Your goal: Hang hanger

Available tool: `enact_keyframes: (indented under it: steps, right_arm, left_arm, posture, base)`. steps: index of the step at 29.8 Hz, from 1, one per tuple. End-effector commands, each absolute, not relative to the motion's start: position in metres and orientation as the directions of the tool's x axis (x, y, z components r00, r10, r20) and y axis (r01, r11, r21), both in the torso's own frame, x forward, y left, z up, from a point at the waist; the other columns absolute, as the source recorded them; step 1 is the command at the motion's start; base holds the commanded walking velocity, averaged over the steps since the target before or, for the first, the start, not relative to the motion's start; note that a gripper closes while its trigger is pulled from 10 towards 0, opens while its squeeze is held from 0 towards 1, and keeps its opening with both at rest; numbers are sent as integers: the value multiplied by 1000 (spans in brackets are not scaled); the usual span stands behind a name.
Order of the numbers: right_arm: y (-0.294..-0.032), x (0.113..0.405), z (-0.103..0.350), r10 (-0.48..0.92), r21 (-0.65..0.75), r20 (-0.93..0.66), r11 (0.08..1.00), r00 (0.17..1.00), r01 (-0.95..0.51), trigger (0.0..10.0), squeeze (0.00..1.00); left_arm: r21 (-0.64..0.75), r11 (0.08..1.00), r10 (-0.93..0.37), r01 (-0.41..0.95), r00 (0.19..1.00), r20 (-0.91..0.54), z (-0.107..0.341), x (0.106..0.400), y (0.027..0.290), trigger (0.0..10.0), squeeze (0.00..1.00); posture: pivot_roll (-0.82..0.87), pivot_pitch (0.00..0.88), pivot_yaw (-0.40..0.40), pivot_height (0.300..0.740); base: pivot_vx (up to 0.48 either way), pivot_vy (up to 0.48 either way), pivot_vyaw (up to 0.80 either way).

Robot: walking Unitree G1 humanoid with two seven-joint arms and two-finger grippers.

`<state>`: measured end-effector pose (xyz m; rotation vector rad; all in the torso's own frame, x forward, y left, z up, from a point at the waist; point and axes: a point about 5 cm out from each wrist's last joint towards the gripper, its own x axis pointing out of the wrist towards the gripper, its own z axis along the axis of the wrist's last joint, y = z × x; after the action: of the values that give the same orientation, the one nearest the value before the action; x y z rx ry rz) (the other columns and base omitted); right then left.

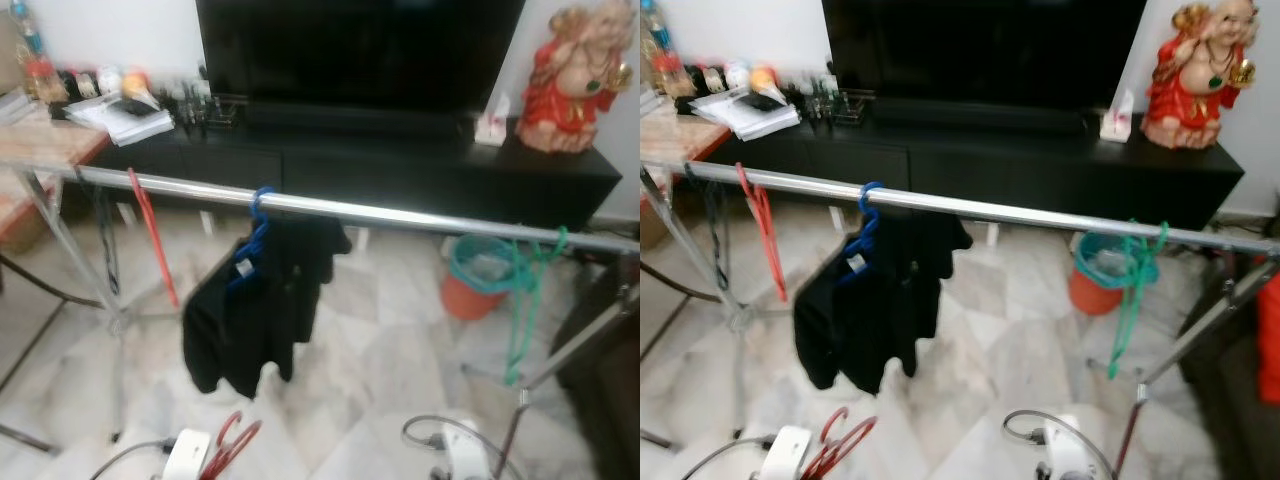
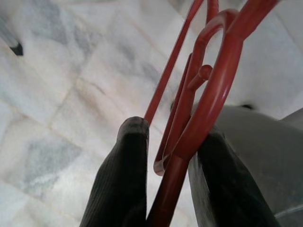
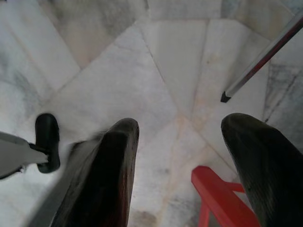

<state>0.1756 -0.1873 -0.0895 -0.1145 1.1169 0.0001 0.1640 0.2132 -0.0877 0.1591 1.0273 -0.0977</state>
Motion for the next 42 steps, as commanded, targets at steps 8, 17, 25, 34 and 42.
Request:
enact_keyframes:
  steps: [8,17,25,34,42]
  right_arm:
    - [-195,175,-89,-77,-113,-895,992,438,-58,10000,0]
    - [-196,175,-89,-77,-114,-895,992,440,-58,10000,0]
    - [-196,175,-89,-80,-117,-895,991,439,-57,10000,0]
    - [-197,175,-89,-98,-132,-892,990,442,-48,10000,0]
    - [-197,175,-89,-98,-133,-891,990,443,-48,10000,0]
  left_arm:
    - [138,979,29,152,563,-826,-82,179,209,10000,0]
    - [162,980,57,113,621,-782,-73,194,212,10000,0]
    - [142,984,39,111,637,-770,-72,197,209,10000,0]
    - [143,981,31,129,627,-779,-74,194,207,10000,0]
    - [146,980,28,137,629,-777,-73,195,207,10000,0]
  posture:
    - [31,0,-25,740]
    - [31,0,-25,740]
    - [30,0,-27,740]
    - [30,0,-28,740]
    - [32,0,-28,740]
  base:
    - [120,-194,0]
    - [0,0,0]
    - [99,0,0]
    - [333,0,0]
    - [373,0,0]
